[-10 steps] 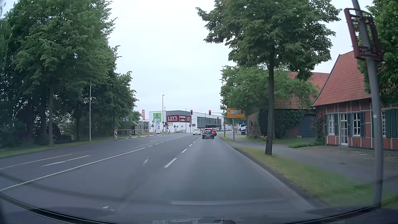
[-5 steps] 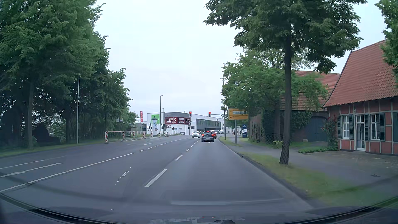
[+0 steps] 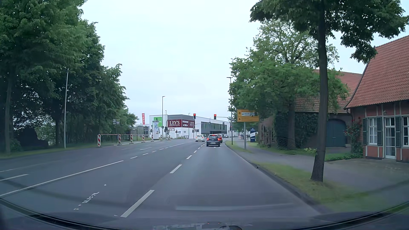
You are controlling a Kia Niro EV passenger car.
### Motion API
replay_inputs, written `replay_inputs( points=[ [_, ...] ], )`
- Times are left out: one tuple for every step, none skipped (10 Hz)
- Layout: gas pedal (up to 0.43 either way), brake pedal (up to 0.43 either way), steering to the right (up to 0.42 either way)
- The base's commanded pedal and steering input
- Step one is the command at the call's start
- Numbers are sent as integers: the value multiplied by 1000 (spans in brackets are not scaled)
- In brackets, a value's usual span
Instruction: Follow the waypoints while adhering to traffic rules and regulations
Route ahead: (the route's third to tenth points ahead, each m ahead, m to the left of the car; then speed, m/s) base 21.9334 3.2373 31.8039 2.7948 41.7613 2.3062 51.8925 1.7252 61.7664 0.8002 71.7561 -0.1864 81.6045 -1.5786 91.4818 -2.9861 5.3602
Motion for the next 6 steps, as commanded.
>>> replay_inputs(
  points=[
    [67, 0, 2],
    [67, 0, 2],
    [67, 0, 2],
    [67, 0, 2],
    [67, 0, 3],
    [67, 0, 3]
  ],
)
